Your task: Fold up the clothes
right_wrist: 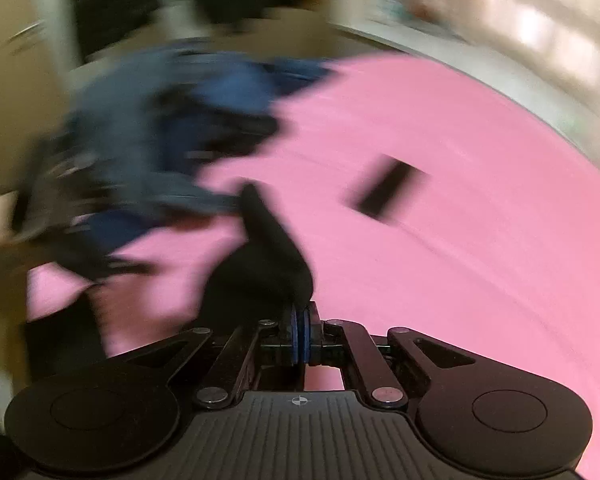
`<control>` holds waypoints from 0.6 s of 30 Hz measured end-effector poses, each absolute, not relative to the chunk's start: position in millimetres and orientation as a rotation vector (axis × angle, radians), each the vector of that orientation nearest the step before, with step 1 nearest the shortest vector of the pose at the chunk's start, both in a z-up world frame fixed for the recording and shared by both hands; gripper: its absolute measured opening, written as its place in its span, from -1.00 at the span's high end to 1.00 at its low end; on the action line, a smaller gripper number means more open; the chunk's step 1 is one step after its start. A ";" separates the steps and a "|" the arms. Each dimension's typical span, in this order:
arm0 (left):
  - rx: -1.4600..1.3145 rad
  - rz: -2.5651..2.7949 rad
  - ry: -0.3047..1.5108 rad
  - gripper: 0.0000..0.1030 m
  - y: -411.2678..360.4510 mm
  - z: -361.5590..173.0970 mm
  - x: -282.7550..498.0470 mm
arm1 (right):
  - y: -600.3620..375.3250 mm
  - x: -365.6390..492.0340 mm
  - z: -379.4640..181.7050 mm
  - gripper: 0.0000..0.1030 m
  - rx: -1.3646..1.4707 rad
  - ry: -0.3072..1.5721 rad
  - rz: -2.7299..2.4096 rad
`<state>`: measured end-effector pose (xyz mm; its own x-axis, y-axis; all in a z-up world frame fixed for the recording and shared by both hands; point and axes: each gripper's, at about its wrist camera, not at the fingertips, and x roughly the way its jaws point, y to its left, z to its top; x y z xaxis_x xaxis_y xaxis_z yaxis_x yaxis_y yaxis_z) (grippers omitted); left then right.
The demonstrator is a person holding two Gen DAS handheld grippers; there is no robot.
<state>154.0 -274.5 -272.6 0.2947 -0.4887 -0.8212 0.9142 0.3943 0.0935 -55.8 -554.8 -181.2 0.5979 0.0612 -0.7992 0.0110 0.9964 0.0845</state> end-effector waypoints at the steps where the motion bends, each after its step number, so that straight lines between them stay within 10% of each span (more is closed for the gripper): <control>1: 0.644 -1.028 0.795 -0.22 -279.8 -275.1 152.2 | -579.8 -55.1 -201.1 0.97 0.123 0.956 -0.033; 5: 0.757 -1.075 0.744 -0.22 -307.3 -292.5 140.2 | -633.4 -61.1 -267.8 -0.56 0.166 1.077 -0.264; 18: 1.127 -1.435 0.419 -0.22 -398.3 -365.4 51.3 | -566.6 -223.5 -296.9 -0.56 0.582 0.981 -0.503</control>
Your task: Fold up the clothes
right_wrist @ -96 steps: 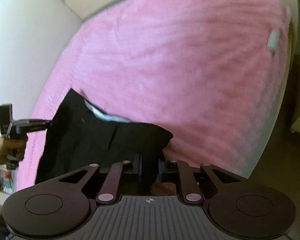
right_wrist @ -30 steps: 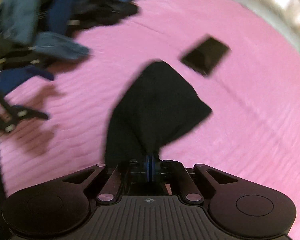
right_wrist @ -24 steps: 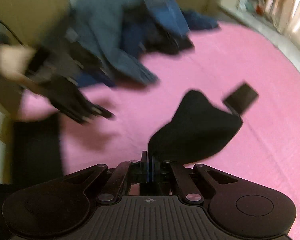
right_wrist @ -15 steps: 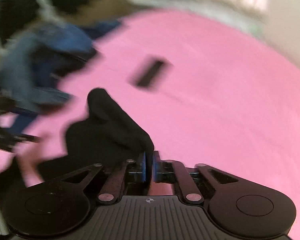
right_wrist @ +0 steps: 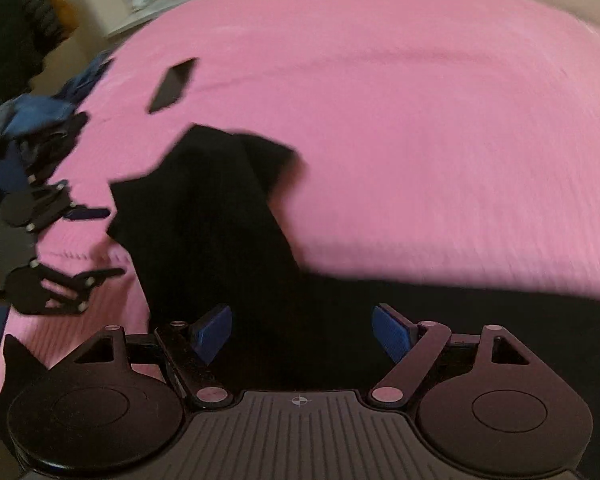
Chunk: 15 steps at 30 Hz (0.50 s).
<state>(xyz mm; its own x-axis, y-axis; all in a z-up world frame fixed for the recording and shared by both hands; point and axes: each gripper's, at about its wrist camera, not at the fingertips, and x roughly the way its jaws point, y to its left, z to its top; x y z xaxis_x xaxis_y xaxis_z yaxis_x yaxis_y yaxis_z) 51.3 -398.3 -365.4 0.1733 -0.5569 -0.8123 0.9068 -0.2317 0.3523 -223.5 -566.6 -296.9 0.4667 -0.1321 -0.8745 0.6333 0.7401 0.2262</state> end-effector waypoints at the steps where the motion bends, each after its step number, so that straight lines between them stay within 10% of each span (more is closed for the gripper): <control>1: 1.142 -1.429 0.402 -0.17 -404.3 -371.8 46.3 | -563.1 -235.4 -300.1 -0.56 0.601 0.989 -0.535; 3: 1.142 -1.408 0.382 -0.10 -414.7 -378.6 40.9 | -556.8 -257.9 -298.1 -0.56 0.641 1.005 -0.588; 7: 1.079 -1.412 0.435 0.98 -424.1 -366.3 45.0 | -547.2 -285.1 -300.9 -0.56 0.675 1.035 -0.651; 15: 1.405 -1.106 0.184 0.97 -329.4 -305.4 86.1 | -535.7 -315.4 -286.6 -0.56 0.700 1.029 -0.685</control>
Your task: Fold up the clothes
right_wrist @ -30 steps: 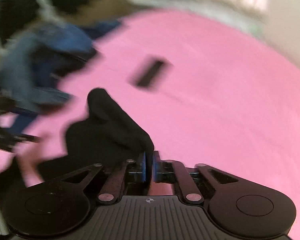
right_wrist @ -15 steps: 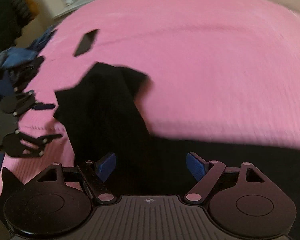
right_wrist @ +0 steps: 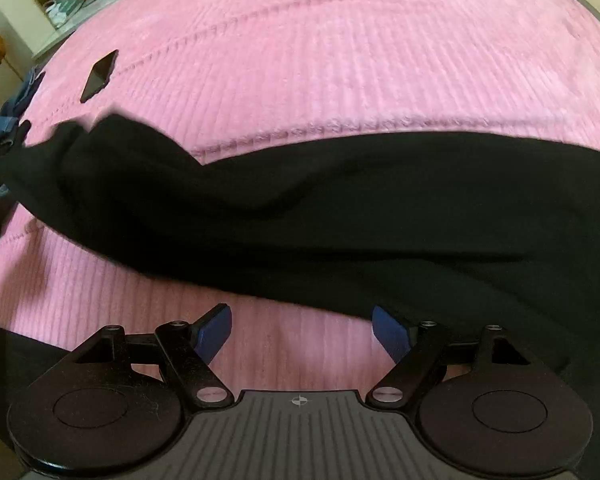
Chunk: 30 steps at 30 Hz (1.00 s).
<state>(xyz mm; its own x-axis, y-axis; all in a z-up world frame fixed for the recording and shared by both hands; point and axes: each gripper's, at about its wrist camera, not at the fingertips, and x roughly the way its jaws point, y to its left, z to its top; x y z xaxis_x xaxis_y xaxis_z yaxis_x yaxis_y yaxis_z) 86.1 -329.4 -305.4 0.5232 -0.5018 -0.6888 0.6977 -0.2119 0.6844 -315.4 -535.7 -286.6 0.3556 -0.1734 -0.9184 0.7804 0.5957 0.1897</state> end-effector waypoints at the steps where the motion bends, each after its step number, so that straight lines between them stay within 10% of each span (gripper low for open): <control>1: 1.473 -1.081 0.197 0.97 -313.8 -310.1 88.6 | -535.6 -316.5 -289.4 -0.56 0.712 1.030 -0.689; 10: 1.552 -1.112 0.459 0.82 -258.5 -340.4 61.4 | -540.2 -325.0 -318.2 -0.56 0.894 0.996 -0.757; 13: 1.588 -1.193 0.349 0.27 -263.3 -349.3 44.3 | -538.7 -330.6 -319.2 -0.56 0.905 0.989 -0.777; 16: 1.626 -1.248 0.245 0.17 -276.9 -368.3 33.3 | -538.0 -341.0 -322.4 -0.56 0.934 0.976 -0.815; 19: 1.658 -1.269 0.198 0.24 -290.3 -387.4 32.2 | -539.9 -349.6 -322.4 -0.56 0.937 0.951 -0.839; 22: 1.673 -1.285 0.244 0.98 -295.8 -392.8 35.3 | -543.5 -357.2 -323.4 -0.56 0.941 0.947 -0.857; 30: 1.676 -1.301 0.341 1.00 -244.9 -360.3 18.8 | -543.0 -390.1 -319.9 -0.56 1.018 0.919 -0.921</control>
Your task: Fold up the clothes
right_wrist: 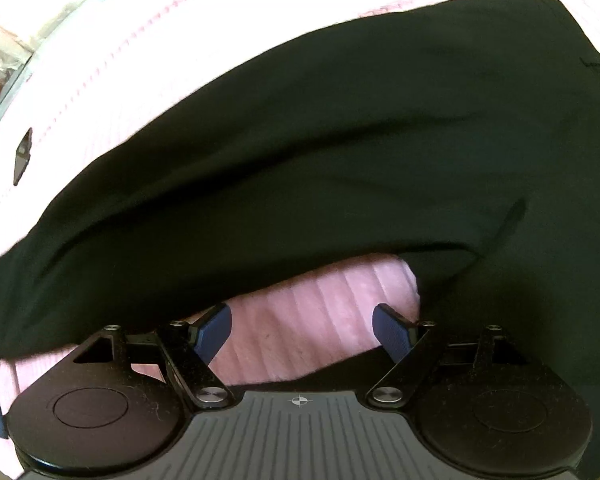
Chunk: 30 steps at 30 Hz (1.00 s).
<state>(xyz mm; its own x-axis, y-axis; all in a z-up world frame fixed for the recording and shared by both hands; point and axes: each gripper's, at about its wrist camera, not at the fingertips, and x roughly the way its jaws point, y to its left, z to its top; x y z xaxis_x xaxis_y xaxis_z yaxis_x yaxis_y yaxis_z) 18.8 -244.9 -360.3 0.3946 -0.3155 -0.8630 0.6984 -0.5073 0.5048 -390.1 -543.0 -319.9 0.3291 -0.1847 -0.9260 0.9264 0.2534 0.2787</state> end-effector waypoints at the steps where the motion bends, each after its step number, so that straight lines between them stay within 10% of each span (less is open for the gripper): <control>1: 1.696 -1.297 0.356 1.00 -241.3 -365.9 17.0 | -542.8 -390.3 -320.3 -0.56 1.019 0.927 -0.922; 25: 1.262 -1.335 0.740 0.10 -381.5 -361.8 195.2 | -648.4 -252.6 -305.6 -0.56 0.139 1.192 -0.274; 27: 1.262 -1.376 0.789 0.23 -382.1 -362.5 201.9 | -650.2 -242.6 -317.3 -0.55 0.085 1.253 -0.181; 28: 1.262 -1.395 0.813 0.75 -382.3 -362.6 204.9 | -654.3 -239.5 -322.0 -0.55 0.092 1.269 -0.154; 30: 1.304 -1.393 0.831 1.00 -376.3 -357.6 199.6 | -663.9 -233.9 -329.3 -0.55 0.162 1.286 -0.138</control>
